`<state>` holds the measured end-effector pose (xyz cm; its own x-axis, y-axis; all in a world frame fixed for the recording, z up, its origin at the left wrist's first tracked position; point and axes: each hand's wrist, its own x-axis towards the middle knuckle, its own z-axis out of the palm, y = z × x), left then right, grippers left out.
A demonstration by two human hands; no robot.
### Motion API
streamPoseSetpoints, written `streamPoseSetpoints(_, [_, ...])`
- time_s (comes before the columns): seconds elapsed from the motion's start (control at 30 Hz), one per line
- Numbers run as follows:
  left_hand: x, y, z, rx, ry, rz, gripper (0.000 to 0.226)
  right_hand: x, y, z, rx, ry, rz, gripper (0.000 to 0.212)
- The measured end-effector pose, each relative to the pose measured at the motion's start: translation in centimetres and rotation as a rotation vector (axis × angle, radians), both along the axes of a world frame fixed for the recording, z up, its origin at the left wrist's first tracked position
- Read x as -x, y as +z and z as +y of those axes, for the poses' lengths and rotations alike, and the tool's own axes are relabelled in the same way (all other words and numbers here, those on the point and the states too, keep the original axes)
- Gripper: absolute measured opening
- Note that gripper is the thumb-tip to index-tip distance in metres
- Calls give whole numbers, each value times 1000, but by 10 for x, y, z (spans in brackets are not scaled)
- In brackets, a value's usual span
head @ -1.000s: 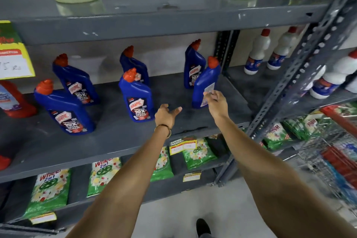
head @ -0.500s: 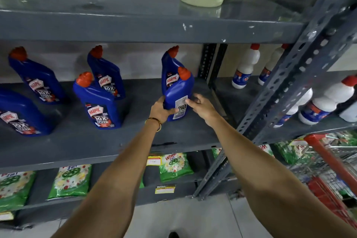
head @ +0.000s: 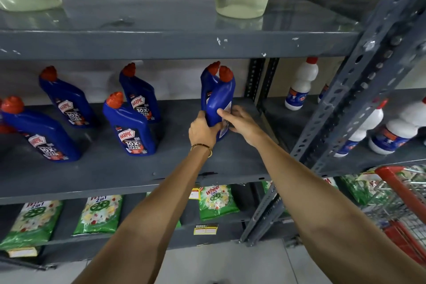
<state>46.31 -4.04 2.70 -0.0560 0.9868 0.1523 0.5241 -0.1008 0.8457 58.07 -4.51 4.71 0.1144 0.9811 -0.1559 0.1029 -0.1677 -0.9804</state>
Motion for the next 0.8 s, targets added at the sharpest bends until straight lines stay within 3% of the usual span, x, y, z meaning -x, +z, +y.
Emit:
streamPoseSetpoints(0.1, [2,0,-4,-42,-57,40,45,2,2,-4,-22,10,45,56])
streamPoseSetpoints(0.23, [18,-5,-1,7,-217,-38,60,0,1,-8,-46,7,143,49])
streamPoseSetpoints(0.4, [26,-2,-1,36,-342,-152,52,3,3,-7,-53,12,144,53])
streamPoseSetpoints(0.5, [28,-4,1,42,-335,-222,45,1,4,-5,-50,-2,115,49])
streamPoseSetpoints(0.63, [25,-7,5,57,-223,-354,34,-2,9,-4,-42,32,33,28])
streamPoseSetpoints(0.8, [24,-11,10,172,-157,-369,62,-11,9,-5,-16,119,-13,37])
